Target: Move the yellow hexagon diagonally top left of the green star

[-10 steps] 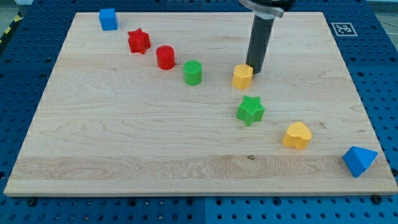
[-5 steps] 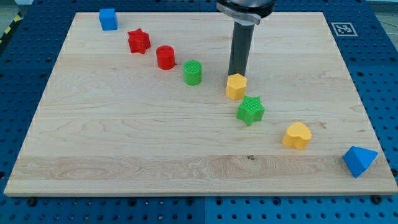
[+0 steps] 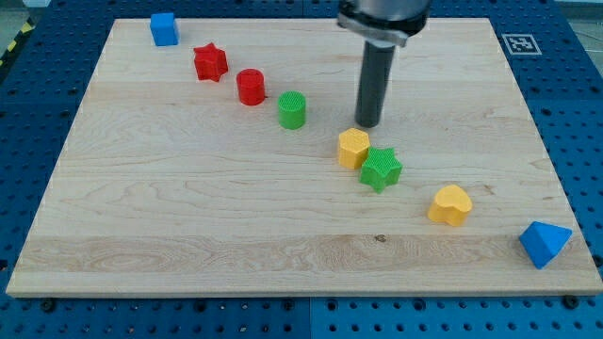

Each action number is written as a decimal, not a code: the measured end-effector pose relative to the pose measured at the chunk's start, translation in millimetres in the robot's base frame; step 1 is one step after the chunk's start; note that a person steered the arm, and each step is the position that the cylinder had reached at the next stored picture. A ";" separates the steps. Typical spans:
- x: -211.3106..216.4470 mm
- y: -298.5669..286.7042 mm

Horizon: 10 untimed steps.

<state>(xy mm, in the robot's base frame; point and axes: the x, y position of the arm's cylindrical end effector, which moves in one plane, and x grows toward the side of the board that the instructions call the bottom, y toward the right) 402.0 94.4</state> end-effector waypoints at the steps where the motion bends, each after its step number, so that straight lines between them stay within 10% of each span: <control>1: 17.9 28.4; 10: 41.6 -132.2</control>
